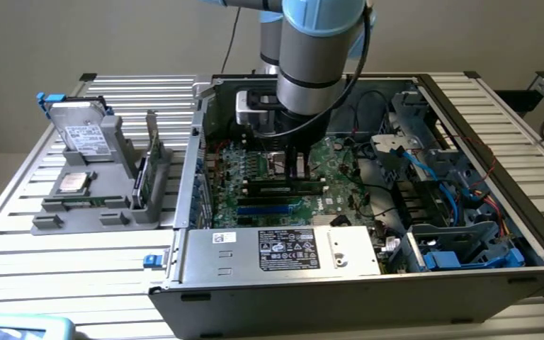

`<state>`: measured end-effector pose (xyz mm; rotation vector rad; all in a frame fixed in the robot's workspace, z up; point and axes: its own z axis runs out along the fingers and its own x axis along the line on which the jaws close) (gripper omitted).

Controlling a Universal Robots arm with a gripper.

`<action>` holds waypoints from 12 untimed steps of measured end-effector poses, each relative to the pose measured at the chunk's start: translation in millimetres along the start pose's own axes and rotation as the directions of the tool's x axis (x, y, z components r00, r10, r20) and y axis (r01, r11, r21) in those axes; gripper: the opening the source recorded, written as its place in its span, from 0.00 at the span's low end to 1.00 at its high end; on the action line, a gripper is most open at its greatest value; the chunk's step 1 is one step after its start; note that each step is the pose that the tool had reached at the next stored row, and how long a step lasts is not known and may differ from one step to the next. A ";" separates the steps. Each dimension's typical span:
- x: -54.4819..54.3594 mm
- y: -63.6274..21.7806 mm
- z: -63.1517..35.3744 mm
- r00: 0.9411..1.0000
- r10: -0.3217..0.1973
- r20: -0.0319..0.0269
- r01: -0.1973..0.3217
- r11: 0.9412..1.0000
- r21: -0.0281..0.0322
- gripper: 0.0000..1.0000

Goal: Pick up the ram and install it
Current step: 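Insert the ram into the slot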

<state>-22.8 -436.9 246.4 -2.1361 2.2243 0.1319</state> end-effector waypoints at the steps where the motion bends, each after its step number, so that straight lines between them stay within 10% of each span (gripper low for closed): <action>1: -0.4 0.1 -3.9 1.000 0.000 -0.002 0.000 1.000 0.000 0.35; 12: -2.9 0.6 -27.3 0.999 0.001 -0.034 -0.001 1.000 0.002 0.35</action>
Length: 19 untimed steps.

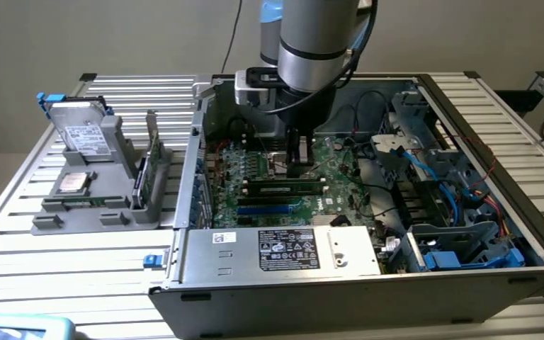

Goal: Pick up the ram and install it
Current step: 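Insert the ram into the slot, then press down the ram until it locks into place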

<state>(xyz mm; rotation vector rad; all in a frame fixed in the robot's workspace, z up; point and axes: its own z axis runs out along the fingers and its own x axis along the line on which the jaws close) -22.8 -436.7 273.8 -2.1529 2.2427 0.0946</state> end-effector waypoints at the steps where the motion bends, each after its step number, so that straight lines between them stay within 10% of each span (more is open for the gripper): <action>1: 0.0 0.0 0.0 1.000 0.000 0.000 0.000 1.000 0.000 0.35; 15: 0.0 0.0 -0.1 1.000 0.000 0.000 0.000 1.000 0.000 0.33; 19: 0.0 0.0 -0.1 1.000 0.000 0.000 0.000 1.000 0.000 0.14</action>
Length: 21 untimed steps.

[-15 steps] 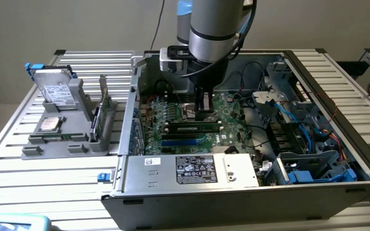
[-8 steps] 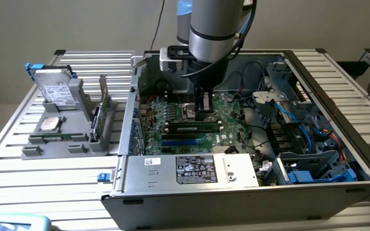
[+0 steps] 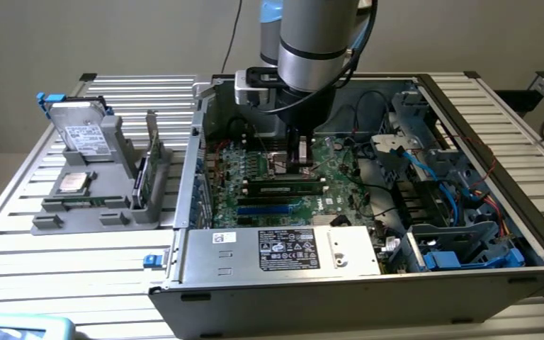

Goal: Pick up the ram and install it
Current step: 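Press down the ram until it locks into place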

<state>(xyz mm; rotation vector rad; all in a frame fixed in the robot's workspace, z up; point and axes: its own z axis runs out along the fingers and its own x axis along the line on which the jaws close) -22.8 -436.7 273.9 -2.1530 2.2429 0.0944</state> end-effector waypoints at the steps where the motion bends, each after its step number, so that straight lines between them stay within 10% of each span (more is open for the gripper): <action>1: 0.0 0.0 0.0 1.000 0.000 0.000 0.000 1.000 0.000 0.11; 21: -3.9 -22.2 29.5 1.000 0.008 0.002 -0.008 1.000 0.000 0.11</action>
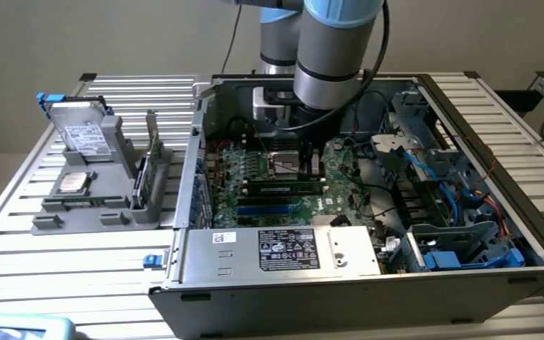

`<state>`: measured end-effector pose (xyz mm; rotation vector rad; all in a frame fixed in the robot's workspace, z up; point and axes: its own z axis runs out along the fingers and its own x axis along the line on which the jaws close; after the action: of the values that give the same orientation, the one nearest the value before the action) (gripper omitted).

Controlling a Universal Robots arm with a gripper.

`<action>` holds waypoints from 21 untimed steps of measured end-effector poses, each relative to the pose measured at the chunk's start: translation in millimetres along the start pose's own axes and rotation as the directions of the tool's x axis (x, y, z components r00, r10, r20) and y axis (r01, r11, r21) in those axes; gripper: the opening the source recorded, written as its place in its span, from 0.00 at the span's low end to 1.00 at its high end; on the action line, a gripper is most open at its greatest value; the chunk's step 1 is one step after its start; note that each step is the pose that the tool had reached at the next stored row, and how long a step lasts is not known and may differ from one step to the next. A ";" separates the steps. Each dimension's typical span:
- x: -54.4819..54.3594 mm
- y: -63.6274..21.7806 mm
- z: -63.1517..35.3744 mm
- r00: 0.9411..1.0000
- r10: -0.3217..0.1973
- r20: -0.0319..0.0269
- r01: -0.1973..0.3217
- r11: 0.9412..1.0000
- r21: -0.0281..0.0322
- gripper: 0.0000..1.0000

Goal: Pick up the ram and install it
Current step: 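Press down the ram until it locks into place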

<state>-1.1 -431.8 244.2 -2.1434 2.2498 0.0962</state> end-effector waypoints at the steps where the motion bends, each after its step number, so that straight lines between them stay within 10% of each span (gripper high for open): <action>1: -0.6 0.0 1.8 1.000 0.002 0.000 -0.002 1.000 0.000 0.11; 15: -6.5 1.6 22.2 1.000 0.015 0.000 -0.015 1.000 0.001 0.11; 21: -7.5 4.2 2.7 1.000 0.018 0.000 -0.018 1.000 0.002 0.11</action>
<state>-5.0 -423.9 242.1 -2.1230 2.2684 0.0948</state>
